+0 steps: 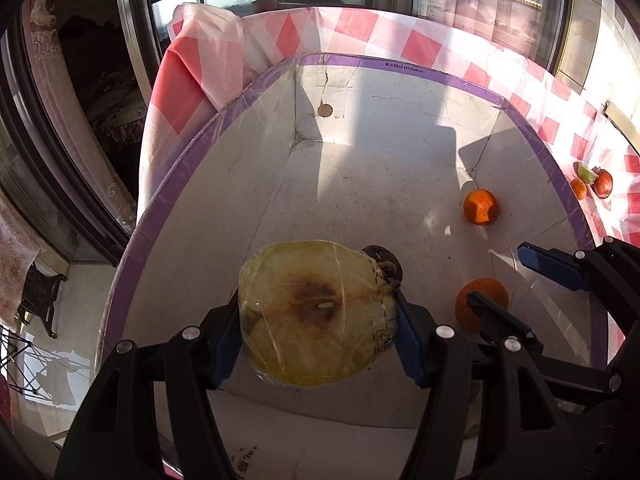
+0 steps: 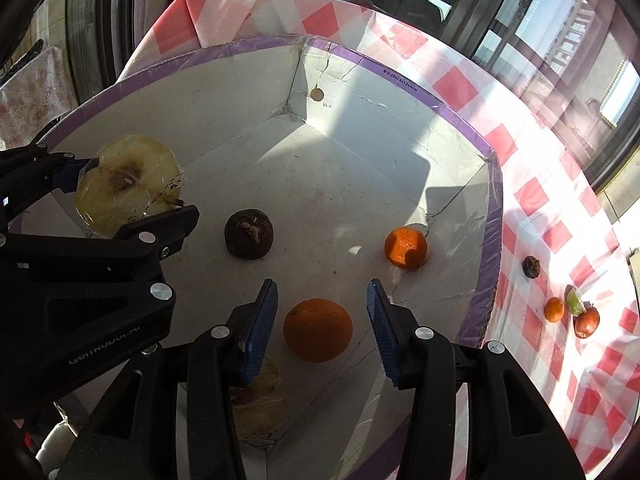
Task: Organize fruits
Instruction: 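Open both grippers to drop the orange and pear half into the box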
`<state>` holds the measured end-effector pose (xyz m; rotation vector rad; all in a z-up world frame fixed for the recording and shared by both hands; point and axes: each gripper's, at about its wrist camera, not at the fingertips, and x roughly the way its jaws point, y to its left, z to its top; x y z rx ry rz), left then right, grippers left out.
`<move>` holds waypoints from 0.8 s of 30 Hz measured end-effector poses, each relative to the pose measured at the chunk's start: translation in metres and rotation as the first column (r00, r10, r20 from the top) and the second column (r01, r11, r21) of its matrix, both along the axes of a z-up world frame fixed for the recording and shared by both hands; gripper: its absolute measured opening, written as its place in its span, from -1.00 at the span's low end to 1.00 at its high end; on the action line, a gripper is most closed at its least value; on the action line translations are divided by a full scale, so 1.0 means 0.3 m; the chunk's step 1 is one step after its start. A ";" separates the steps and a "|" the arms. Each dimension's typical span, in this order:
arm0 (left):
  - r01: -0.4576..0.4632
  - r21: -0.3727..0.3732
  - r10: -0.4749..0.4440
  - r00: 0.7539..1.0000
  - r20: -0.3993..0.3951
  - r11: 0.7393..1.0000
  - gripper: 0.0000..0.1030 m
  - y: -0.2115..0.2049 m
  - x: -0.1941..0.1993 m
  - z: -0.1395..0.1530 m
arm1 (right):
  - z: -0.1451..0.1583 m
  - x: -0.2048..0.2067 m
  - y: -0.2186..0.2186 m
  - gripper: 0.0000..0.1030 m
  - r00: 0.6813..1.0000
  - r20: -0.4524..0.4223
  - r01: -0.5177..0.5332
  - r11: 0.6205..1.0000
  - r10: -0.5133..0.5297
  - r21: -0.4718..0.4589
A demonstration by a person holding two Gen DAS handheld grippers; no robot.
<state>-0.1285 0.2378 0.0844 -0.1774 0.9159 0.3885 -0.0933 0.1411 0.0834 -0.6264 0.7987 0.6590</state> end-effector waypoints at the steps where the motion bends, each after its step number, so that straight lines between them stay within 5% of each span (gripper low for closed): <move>1: -0.003 0.003 0.003 1.000 0.003 1.000 0.32 0.001 0.000 0.002 | 0.004 0.001 -0.003 0.06 1.000 0.000 0.001 1.000 -0.001 0.007; 6: -0.017 0.022 0.016 1.000 0.022 1.000 0.72 -0.003 -0.010 0.022 | 0.012 -0.003 -0.011 0.23 1.000 0.007 -0.002 0.999 0.002 0.039; 22: -0.071 0.047 0.070 0.997 0.012 0.996 0.93 -0.001 -0.011 0.039 | 0.034 -0.032 -0.066 0.35 0.997 0.077 -0.018 0.982 0.003 0.188; 24: -0.097 0.075 0.095 0.995 0.025 0.992 0.93 -0.010 -0.019 0.061 | 0.046 -0.051 -0.092 0.55 0.992 0.127 -0.022 0.970 -0.009 0.240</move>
